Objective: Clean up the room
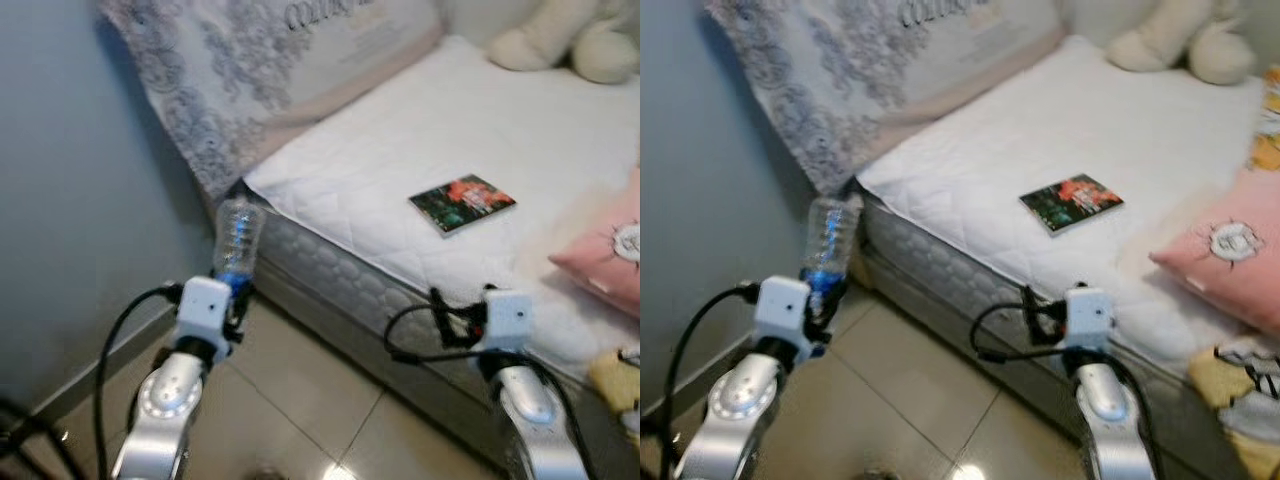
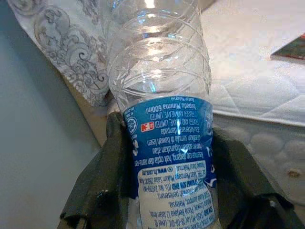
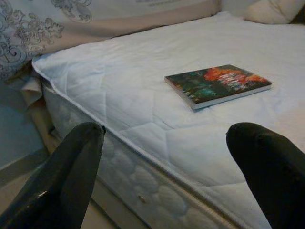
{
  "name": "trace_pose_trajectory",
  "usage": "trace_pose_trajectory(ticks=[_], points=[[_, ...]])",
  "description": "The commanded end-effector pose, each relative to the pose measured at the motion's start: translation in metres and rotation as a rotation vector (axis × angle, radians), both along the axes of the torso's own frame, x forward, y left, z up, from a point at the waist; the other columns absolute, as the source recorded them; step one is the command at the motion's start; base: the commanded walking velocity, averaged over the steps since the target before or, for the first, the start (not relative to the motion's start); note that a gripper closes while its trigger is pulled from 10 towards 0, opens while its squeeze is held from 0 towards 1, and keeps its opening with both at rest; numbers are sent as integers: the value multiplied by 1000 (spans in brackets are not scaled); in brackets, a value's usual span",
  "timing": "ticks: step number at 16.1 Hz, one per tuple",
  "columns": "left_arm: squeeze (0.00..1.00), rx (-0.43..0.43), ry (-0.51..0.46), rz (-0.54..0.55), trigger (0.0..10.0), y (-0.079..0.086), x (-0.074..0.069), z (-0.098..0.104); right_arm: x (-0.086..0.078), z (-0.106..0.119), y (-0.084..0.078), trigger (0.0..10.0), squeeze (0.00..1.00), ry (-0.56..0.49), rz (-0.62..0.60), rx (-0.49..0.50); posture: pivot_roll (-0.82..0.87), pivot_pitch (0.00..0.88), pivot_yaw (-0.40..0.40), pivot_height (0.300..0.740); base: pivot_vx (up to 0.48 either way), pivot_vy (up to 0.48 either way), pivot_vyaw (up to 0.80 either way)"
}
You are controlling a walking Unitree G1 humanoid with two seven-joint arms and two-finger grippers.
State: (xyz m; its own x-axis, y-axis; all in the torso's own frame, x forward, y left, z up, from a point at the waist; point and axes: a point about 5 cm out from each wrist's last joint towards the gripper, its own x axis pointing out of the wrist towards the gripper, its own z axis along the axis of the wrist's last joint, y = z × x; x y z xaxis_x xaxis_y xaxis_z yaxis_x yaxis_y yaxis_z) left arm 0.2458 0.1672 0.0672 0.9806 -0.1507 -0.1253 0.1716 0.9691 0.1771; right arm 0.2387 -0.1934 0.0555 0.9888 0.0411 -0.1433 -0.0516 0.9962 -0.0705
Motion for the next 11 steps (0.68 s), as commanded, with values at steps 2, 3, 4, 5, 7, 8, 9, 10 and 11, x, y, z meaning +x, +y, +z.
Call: trace_pose_trajectory(ticks=[2, 3, 4, 5, 7, 8, 9, 10, 11], points=[[0, -20, -33, 17, 10000, 6, 2, 7, 1, -1, 4, 10000, 180, 2, 10, 26, -81, 0, 45, 740, 0, -397, 563], [0, -55, -25, 26, 10000, 7, 2, 6, 1, -1, 4, 10000, 184, 5, 10, 29, -81, 0, 45, 740, 0, 0, 556], [0, -60, -24, 28, 10000, 7, 2, 5, 1, -1, 4, 10000, 192, 6, 12, 29, -81, 0, 45, 740, 0, 0, 556], [0, -62, -21, 35, 10000, 9, 1, 4, 1, -2, 4, 10000, 216, 8, 15, 28, -80, 0, 43, 740, 0, 0, 563], [0, -93, -1, 75, 10000, 16, -3, -1, -1, -2, 1, 10000, 227, 5, 1, 37, -80, 0, 39, 740, 0, 0, 559], [0, -114, 18, 77, 10000, 18, -7, -5, -1, -2, 0, 10000, 235, 5, -3, 40, -81, 0, 39, 740, 0, 0, 563], [0, -140, 36, 52, 10000, 20, -16, -8, -4, -1, -1, 10000, 239, 0, 5, 41, -88, 0, 37, 740, 0, 0, 556], [0, -169, 46, 10, 10000, 21, -25, -10, -7, 0, -2, 10000, 243, -3, 18, 36, -92, 0, 34, 740, 0, 0, 563], [0, -203, 52, -65, 10000, 19, -34, -10, -13, -1, -6, 10000, 263, 4, 27, 26, -89, 0, 25, 740, 0, 0, 563]])
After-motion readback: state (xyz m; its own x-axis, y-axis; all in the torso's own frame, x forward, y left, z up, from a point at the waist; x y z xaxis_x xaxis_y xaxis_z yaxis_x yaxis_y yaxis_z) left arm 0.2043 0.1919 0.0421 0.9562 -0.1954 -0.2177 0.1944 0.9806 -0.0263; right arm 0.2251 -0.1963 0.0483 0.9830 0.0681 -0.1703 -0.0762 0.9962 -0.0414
